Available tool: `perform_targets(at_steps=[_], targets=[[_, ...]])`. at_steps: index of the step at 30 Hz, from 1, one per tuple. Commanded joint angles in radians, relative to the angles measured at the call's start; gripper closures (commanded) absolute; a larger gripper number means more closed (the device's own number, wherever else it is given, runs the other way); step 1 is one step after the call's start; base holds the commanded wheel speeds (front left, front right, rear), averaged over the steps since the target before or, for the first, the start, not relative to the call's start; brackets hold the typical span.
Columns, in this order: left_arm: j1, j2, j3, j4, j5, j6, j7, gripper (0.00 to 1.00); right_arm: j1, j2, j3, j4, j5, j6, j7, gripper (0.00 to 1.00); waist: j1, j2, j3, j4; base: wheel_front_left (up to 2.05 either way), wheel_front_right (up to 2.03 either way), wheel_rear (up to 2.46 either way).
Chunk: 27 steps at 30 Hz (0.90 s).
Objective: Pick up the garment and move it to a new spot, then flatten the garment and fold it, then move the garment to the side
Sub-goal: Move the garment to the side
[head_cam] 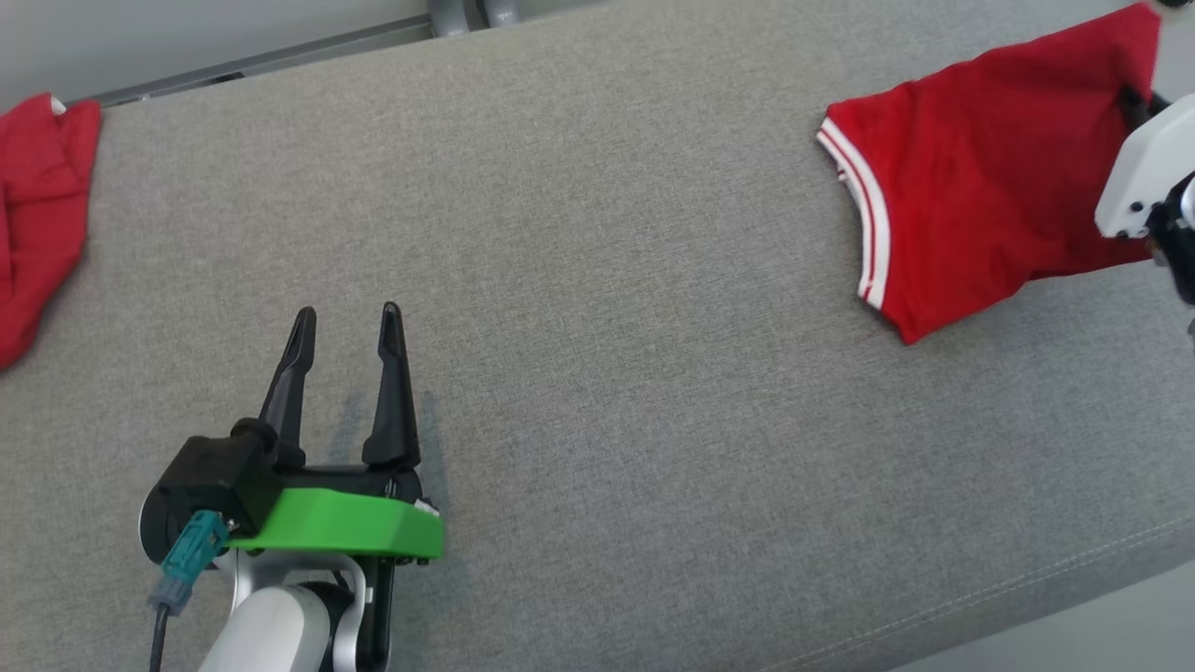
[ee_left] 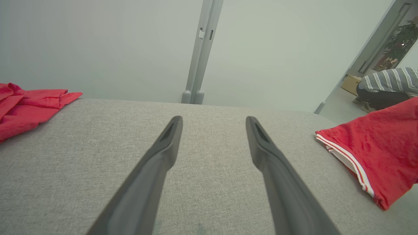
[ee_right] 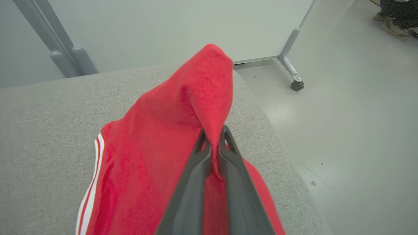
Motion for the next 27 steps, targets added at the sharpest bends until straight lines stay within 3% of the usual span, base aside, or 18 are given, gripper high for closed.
perform_targets(at_steps=[1, 11, 21, 22, 23, 25, 26, 27], targets=[[-0.021, 0.011, 0.004, -0.010, 0.011, 0.003, 0.005, 0.00, -0.025, -0.013, -0.016, 0.013, -0.020, -0.001, -0.011, 1.00, 0.0000, 0.0098, 0.047, 0.026, 0.00, 0.00, 0.00], [-0.051, 0.046, -0.006, -0.075, 0.044, 0.022, 0.050, 0.00, -0.120, -0.077, -0.129, 0.109, -0.198, -0.001, -0.080, 1.00, 0.0000, 0.0098, 0.158, 0.051, 0.00, 0.00, 0.00], [-0.068, 0.066, -0.016, -0.116, 0.071, 0.035, 0.080, 0.00, -0.163, -0.079, -0.287, 0.187, -0.372, -0.001, -0.176, 1.00, 0.0000, 0.0098, 0.223, 0.071, 0.00, 0.00, 0.00], [-0.069, 0.068, -0.017, -0.118, 0.071, 0.036, 0.082, 0.00, -0.166, -0.072, -0.306, 0.192, -0.392, -0.001, -0.186, 0.91, 0.0000, 0.0098, 0.227, 0.072, 0.00, 0.00, 0.00], [-0.070, 0.070, -0.017, -0.120, 0.073, 0.037, 0.084, 0.00, -0.165, -0.067, -0.322, 0.197, -0.412, -0.001, -0.194, 0.72, 0.0000, 0.0098, 0.231, 0.073, 0.00, 0.00, 0.00], [-0.070, 0.073, -0.018, -0.124, 0.075, 0.037, 0.085, 0.00, -0.170, -0.053, -0.349, 0.205, -0.447, -0.001, -0.212, 0.44, 0.0000, 0.0098, 0.237, 0.074, 0.00, 0.00, 0.00], [-0.071, 0.075, -0.018, -0.126, 0.076, 0.038, 0.087, 0.00, -0.172, -0.047, -0.360, 0.207, -0.462, -0.001, -0.223, 0.16, 0.0000, 0.0098, 0.240, 0.075, 0.00, 0.00, 0.00], [-0.072, 0.076, -0.018, -0.128, 0.077, 0.039, 0.090, 0.00, -0.174, -0.041, -0.370, 0.209, -0.478, -0.001, -0.235, 0.00, 0.0000, 0.0098, 0.243, 0.075, 0.00, 0.00, 0.00]])
